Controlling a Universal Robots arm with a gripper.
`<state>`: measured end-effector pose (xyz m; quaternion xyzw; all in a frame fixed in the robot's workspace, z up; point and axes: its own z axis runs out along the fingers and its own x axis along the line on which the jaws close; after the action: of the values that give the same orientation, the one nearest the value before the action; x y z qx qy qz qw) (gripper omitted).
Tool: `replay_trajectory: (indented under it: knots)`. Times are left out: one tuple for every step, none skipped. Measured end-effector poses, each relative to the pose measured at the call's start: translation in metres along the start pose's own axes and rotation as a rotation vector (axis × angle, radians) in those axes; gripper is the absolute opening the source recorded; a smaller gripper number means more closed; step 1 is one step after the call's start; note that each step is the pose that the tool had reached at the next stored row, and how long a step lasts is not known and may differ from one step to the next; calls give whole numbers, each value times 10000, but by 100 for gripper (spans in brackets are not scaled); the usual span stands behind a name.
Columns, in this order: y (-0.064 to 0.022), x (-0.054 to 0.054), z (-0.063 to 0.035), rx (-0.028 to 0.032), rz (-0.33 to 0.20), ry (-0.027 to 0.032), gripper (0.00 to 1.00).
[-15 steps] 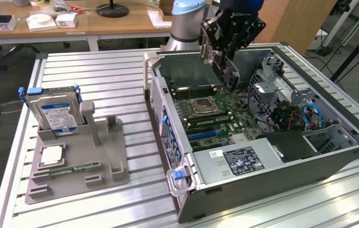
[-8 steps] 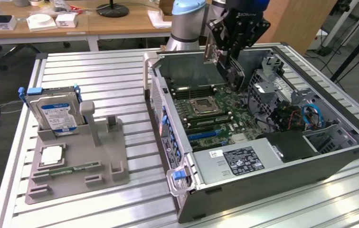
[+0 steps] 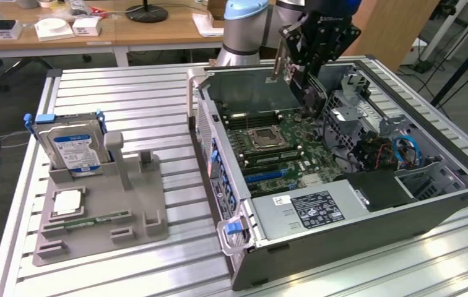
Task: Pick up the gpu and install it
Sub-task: 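Pick up the gpu and move the gpu toward the slot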
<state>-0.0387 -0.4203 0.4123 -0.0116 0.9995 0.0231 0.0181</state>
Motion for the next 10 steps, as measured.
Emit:
replay_trajectory:
  knots:
    - [0,-19,1,-1,-1,-1,26]
    - [-1,-39,1,0,-2,-1,26]
    - [-1,-60,2,-1,-3,0,26]
    - [-2,-78,3,-1,-5,0,26]
    - [-2,-99,4,-1,-6,0,26]
    - [-3,-122,5,-1,-7,-1,26]
    - [-3,-139,5,-1,-7,-1,26]
    - [-3,-145,5,0,-10,1,26]
    - [-4,-145,5,0,-9,0,26]
    - [-3,-145,5,0,-9,0,26]
